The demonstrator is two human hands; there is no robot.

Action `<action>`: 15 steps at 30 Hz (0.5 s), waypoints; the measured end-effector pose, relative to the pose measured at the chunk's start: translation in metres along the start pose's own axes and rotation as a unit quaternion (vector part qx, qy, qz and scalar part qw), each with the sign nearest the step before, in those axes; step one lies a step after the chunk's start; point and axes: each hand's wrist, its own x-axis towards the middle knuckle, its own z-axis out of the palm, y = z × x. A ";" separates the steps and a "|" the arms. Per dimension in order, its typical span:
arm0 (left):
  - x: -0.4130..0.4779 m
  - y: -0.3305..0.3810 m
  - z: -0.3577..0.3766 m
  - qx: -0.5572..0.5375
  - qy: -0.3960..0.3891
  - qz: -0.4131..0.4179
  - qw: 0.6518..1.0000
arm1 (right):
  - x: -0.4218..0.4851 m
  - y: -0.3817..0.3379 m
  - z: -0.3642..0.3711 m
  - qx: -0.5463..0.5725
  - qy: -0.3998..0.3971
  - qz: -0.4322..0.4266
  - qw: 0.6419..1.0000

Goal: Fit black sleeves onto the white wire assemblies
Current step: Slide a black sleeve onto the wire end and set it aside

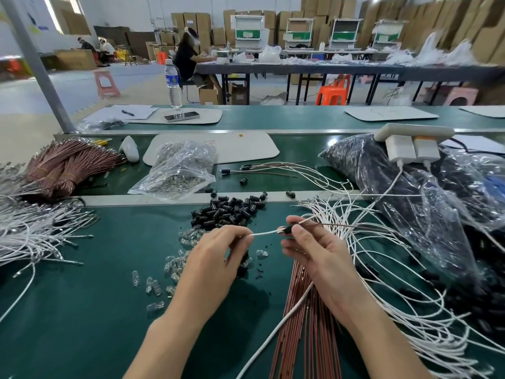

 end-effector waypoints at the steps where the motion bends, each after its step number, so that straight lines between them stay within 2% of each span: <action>1: -0.001 0.003 0.002 0.005 -0.004 0.009 1.000 | -0.001 0.002 0.002 -0.019 -0.018 0.005 1.000; 4: -0.002 0.007 0.007 -0.017 -0.024 0.008 1.000 | -0.004 0.005 0.005 -0.053 -0.056 0.019 0.997; 9: 0.000 0.006 0.006 -0.106 -0.038 -0.038 0.993 | -0.003 0.003 0.004 -0.068 -0.046 0.010 0.997; 15: -0.004 0.007 0.010 -0.118 -0.050 -0.047 0.991 | -0.004 0.005 0.005 -0.085 -0.057 0.012 0.995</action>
